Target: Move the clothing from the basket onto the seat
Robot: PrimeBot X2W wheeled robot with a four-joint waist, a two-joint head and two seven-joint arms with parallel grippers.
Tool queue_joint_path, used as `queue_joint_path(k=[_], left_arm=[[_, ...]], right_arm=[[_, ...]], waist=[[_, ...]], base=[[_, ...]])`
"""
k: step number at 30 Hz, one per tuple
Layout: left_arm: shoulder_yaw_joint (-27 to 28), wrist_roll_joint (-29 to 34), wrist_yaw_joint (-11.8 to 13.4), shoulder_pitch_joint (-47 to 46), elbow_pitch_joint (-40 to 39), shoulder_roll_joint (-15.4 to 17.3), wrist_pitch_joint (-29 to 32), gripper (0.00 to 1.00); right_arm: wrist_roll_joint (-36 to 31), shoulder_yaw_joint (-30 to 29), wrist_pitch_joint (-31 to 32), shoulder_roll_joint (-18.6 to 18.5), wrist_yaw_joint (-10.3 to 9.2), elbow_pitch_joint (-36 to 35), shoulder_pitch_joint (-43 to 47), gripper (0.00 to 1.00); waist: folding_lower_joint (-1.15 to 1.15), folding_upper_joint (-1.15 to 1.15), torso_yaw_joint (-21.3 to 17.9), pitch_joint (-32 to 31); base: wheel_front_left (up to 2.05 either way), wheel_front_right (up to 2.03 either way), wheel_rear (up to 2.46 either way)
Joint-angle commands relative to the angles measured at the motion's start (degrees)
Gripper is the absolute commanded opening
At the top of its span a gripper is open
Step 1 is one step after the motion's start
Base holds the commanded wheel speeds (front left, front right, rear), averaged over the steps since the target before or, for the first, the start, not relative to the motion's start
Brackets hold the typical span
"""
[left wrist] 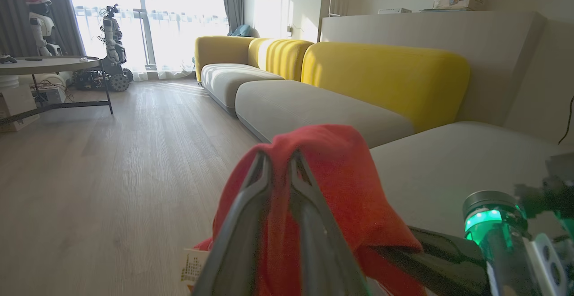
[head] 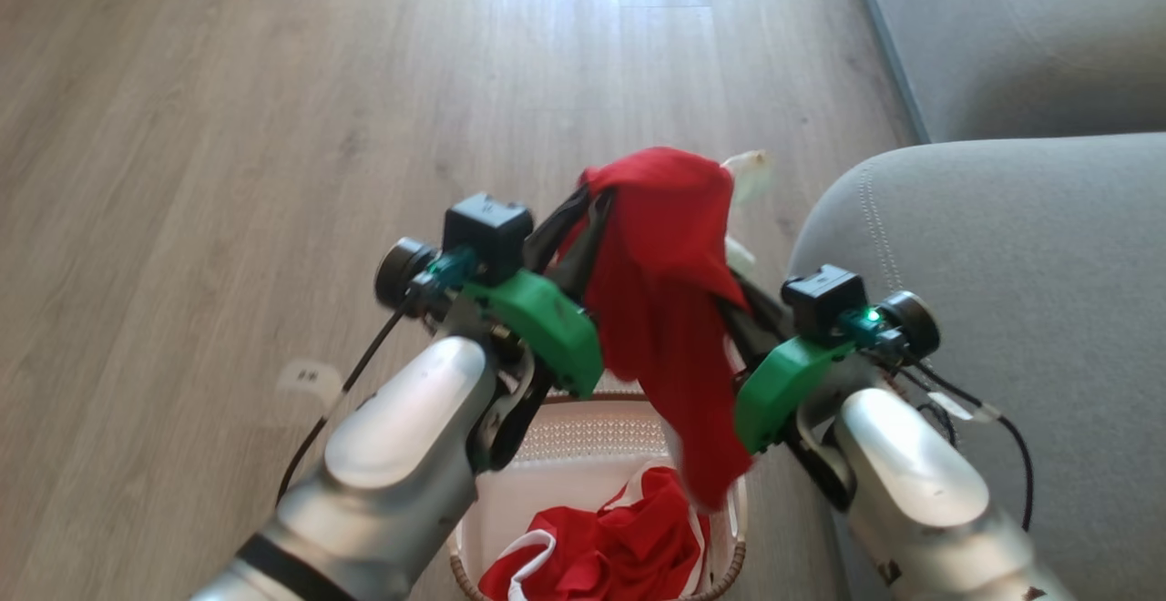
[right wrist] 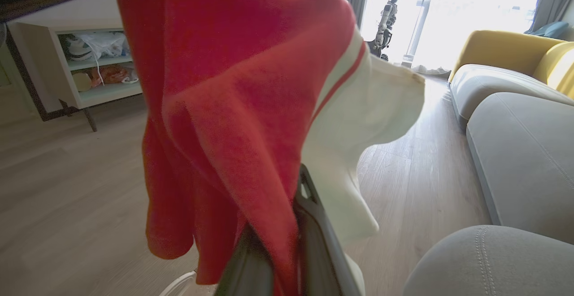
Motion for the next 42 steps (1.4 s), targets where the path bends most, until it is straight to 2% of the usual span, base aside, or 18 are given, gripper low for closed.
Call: queue_joint_path(k=[1,7,13,30,37,42], left_arm=[[2.3,-0.4,0.4,-2.0,-1.4,1.2,-0.6,1.00],[2.5,-1.1,-0.5,0.5,0.3,2.3,-3.4,1.00],[1.3,-1.1,-0.5,3.7,1.5,2.1,-5.7,1.00],[-1.7,-0.3,0.0,7.8,1.1,0.6,-8.7,1.00],[-2.4,-0.1,0.0,7.8,1.8,0.3,-9.0,1.00],[-2.9,0.2,-0.3,7.4,2.6,0.3,-9.2,1.00]], right_arm=[[-0.5,-0.1,-0.4,0.5,-0.02,-2.3,-1.6,0.00],[-3.7,-5.1,-0.4,0.4,-0.02,-4.4,-1.0,0.00],[-5.9,-8.5,-0.4,-1.3,-0.02,-6.1,-0.7,0.00],[-6.3,-9.6,1.0,-7.9,-0.02,-8.9,-4.0,0.00],[-5.5,-9.4,2.1,-9.3,-0.02,-10.4,-5.6,0.00],[-5.1,-9.2,3.2,-10.3,-0.02,-11.5,-7.8,0.00]], waist=[[0.00,0.00,-0.6,0.0],[0.00,0.00,-3.2,0.0],[0.00,0.00,-6.8,0.1],[0.00,0.00,-20.1,2.8],[0.00,0.00,-22.0,4.4],[0.00,0.00,-21.4,5.6]], base=[[0.00,0.00,0.00],[0.00,0.00,0.00],[0.00,0.00,0.00],[0.00,0.00,0.00],[0.00,0.00,0.00],[0.00,0.00,0.00]])
